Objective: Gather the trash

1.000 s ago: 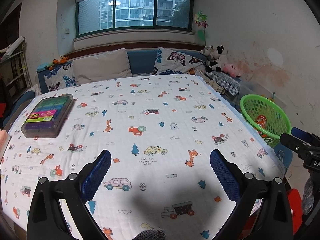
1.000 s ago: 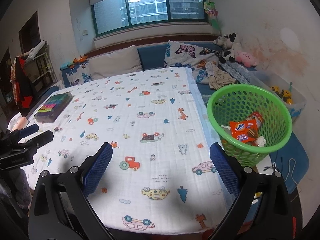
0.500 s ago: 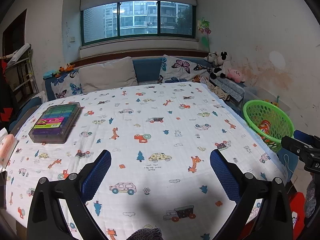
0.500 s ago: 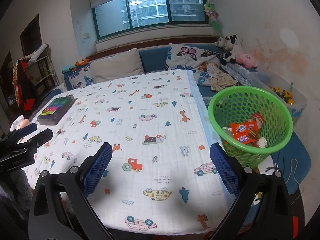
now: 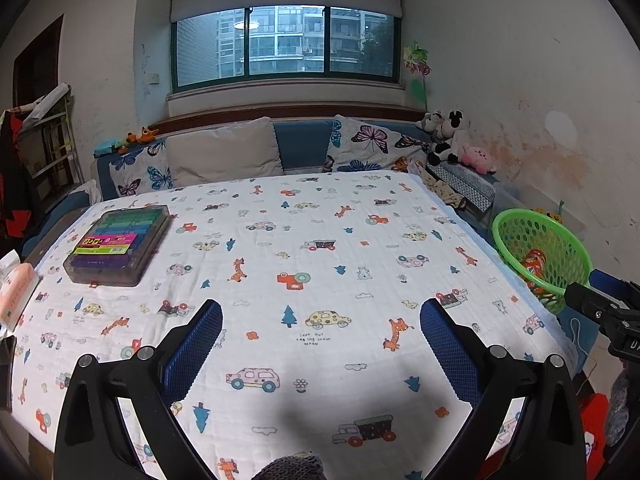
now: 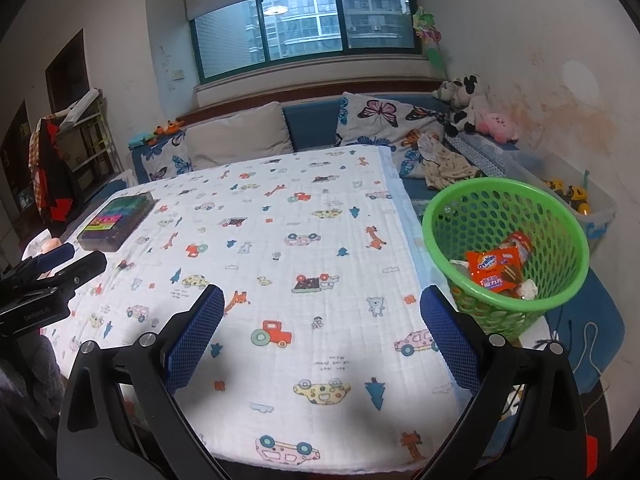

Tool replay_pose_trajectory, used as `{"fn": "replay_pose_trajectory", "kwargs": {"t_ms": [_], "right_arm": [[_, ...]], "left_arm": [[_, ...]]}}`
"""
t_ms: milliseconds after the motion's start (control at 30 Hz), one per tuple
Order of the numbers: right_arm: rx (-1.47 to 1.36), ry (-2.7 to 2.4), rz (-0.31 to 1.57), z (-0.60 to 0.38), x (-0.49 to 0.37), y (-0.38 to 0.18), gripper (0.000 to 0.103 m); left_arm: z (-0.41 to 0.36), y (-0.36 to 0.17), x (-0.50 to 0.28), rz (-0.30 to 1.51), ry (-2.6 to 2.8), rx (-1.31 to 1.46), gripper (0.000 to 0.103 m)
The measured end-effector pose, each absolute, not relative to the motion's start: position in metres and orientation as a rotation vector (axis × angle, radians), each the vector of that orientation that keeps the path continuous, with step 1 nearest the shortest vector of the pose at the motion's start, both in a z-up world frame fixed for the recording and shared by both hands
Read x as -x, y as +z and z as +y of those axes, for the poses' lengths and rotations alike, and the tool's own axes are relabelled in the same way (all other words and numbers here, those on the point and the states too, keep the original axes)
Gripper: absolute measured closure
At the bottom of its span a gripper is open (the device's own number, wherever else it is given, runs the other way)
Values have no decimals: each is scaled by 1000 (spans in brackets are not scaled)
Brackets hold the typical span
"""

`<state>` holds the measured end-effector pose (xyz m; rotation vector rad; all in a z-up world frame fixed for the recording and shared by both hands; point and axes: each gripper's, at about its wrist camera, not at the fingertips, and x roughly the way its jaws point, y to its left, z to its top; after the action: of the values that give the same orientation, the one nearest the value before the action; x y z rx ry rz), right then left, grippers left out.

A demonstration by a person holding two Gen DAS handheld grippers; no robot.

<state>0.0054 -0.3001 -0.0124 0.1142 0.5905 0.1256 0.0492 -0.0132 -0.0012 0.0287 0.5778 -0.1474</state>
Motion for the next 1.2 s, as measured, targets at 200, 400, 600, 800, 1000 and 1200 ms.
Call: {"fn": "replay_pose_trajectory", "kwargs": {"t_ms": [200,400,600,800,1000,1200], "right_arm": [[-111,130,593,-299,-7,-13,5],[-115,134,593,-298,-6,-13,5],[-115,134,593,-298,-6,-14,5],[-116,133,594,-299,-5,-15,5],[-116,134,596,-299,-6,-15,5],[-116,134,594,-300,-5,-15,5]], "left_arm": [[-13,-1,-49,578,-147,-29,7],[-12,-3,-48,581,-148,-27,7],[-12,-3,-49,583,-149,-27,7],[-12,-4,-49,587,-148,-25,7],[-12,-4,-49,588,-146,-26,7],[-11,-5,-49,587,-143,-23,7]]}}
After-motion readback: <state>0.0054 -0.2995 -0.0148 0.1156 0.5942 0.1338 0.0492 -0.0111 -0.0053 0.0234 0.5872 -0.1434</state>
